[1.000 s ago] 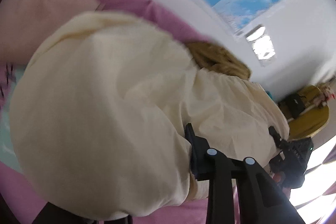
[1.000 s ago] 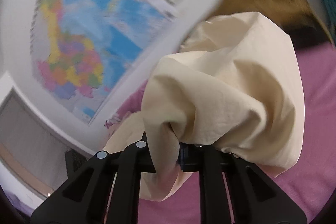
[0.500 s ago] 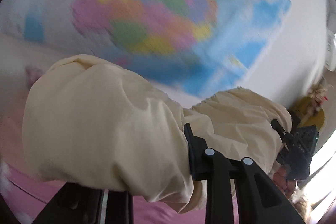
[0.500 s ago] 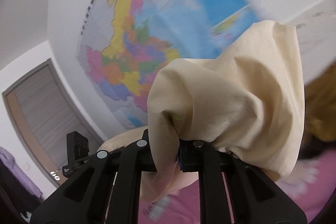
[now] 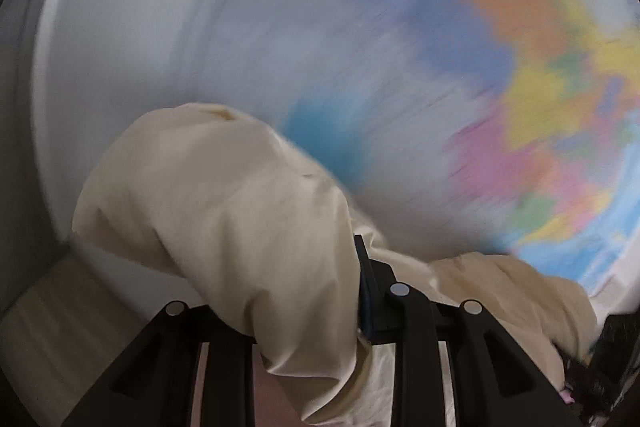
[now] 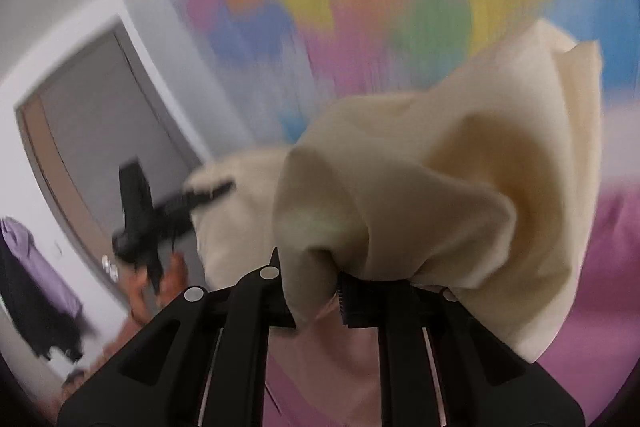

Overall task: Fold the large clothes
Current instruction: 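Grasp the folded cream pants with both grippers and lift them, then carry the pants onto the pink folded garment and open both grippers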

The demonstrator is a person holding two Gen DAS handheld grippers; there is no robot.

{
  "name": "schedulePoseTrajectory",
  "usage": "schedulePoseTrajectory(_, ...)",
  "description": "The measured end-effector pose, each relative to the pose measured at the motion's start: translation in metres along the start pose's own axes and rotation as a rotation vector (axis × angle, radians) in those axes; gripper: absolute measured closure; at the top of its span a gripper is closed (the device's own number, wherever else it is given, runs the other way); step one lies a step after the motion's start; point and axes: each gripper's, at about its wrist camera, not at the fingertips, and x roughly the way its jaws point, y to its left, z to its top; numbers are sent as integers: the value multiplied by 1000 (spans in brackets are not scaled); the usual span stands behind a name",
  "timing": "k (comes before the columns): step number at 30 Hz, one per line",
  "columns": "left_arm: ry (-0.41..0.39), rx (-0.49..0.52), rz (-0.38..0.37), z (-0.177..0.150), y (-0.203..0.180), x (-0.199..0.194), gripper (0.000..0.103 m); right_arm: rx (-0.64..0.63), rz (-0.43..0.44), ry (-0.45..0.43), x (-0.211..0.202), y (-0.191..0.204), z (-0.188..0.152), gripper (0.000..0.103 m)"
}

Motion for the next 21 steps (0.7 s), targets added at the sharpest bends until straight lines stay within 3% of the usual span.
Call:
schedulePoseTrajectory(2, 132, -55, 62, -38, 43, 32, 74, 21, -21, 107, 22, -12, -29, 87)
schedulePoseTrajectory(4, 192, -122, 55, -64, 69, 44, 68, 71, 8, 178, 28, -24, -55, 80)
schedulePoseTrajectory(7, 198, -198, 13, -79, 92, 40, 58, 129, 38, 228, 16, -34, -64, 62)
schedulePoseTrajectory(12, 218, -164, 62, -73, 84, 38, 55, 178, 30, 229, -30, -46, -58, 39)
schedulePoseTrajectory(19, 227, -142, 121, -74, 75, 31, 52, 280, -75, 129, -78, -81, -58, 34)
schedulePoseTrajectory(21, 228, -138, 137, -72, 70, 33, 50, 306, -132, 146, -69, -96, -58, 42)
